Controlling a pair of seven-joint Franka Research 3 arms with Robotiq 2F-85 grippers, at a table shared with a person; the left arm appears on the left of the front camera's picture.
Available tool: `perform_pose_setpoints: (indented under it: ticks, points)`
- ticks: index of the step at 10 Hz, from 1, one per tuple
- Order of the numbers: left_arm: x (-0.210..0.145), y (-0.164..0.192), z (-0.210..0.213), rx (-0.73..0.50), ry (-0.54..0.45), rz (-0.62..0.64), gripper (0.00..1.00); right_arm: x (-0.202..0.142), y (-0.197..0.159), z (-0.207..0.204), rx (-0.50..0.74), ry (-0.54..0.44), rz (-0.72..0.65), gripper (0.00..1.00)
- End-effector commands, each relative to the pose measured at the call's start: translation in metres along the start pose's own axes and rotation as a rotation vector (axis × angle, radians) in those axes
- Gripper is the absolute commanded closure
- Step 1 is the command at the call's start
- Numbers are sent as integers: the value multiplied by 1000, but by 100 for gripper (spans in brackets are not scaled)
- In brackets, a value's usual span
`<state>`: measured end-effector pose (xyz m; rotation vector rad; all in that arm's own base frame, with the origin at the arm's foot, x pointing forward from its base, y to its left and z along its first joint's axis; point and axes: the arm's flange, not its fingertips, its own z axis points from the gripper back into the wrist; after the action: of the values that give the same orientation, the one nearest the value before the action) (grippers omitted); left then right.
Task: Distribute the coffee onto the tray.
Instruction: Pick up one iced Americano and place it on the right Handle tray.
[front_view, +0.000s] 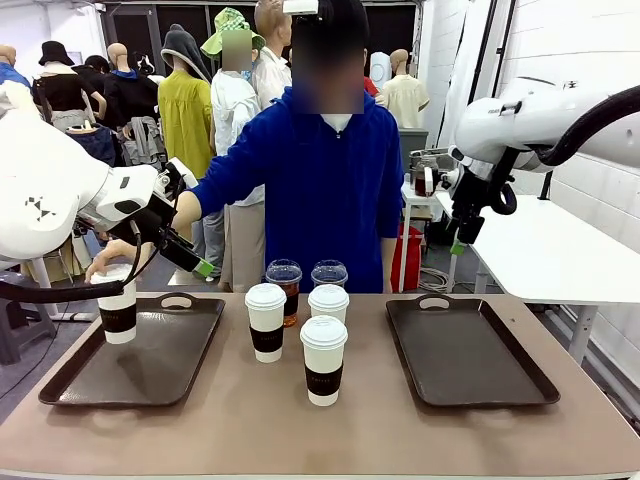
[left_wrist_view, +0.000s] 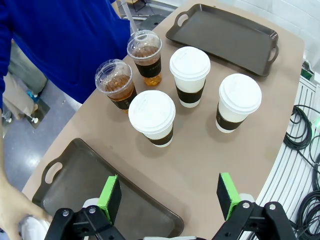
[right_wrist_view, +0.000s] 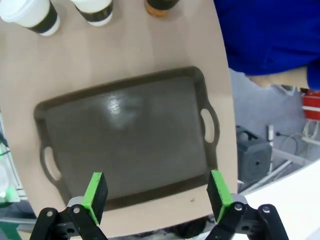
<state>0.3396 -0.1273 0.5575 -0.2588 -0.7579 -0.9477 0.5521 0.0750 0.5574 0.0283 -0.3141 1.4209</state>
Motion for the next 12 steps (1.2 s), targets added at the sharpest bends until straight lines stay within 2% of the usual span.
perform_pose_setpoints:
  ticks: [1, 2, 3, 9, 12]
  points:
    - [-1, 1, 0, -1, -2, 3, 0, 5, -5, -1, -30, 40, -9, 0]
    - [-1, 1, 0, -1, -2, 3, 0, 4, -2, 2, -48, 53, -27, 0]
    - [-1, 1, 0, -1, -2, 3, 0, 0, -2, -3, -5, 11, 4, 0]
    - [-1, 1, 0, -1, -2, 3, 0, 1, -2, -2, -14, 19, 1, 0]
    - [-1, 1, 0, -1, -2, 3, 0, -6, -31, -41, 63, -169, 87, 0]
